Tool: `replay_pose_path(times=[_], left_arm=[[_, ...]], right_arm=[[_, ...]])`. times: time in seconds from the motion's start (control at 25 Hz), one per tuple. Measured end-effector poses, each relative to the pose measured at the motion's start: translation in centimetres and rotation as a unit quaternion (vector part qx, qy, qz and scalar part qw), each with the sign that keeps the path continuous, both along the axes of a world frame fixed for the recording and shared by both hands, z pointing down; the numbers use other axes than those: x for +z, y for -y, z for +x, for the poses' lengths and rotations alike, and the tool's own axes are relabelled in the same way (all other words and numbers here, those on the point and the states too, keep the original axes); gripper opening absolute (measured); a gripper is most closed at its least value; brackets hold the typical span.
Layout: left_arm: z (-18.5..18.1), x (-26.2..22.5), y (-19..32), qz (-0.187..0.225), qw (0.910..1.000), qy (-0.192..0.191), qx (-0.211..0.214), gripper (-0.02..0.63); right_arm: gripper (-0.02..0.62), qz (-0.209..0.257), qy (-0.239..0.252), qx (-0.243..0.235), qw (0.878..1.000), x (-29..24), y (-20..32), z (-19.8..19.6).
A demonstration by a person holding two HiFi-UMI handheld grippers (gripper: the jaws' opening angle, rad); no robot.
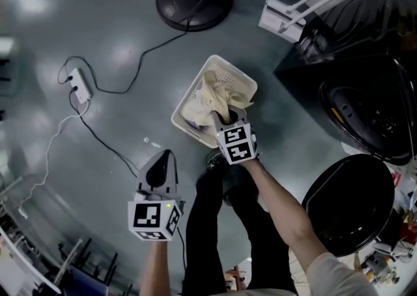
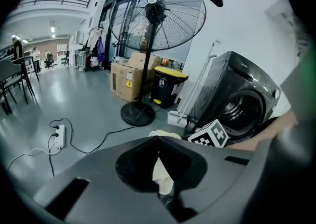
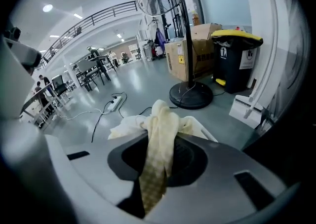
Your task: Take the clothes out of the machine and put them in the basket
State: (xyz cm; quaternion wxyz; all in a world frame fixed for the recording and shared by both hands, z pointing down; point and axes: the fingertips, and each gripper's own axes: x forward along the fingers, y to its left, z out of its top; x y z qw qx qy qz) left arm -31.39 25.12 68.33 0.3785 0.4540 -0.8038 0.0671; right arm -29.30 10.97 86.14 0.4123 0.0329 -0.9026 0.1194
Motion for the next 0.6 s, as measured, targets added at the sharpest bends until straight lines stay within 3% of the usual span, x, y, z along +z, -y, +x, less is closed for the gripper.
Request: replay_pose_path(times=[0.32, 0.6], left_arm=[[-0.9, 1.9, -1.6, -0.011, 0.9996, 0.003, -0.024, 0.018], [-0.6, 3.6, -2.2, -0.018, 0.9996, -0.005, -0.021, 0.018]], right_arm=[[0.084, 0.009, -0.056, -0.036, 0.998, 8.1, -0.4, -0.3], [0.101, 0.018, -0.091, -0.060, 0.994, 12.4, -1.4, -0.1]])
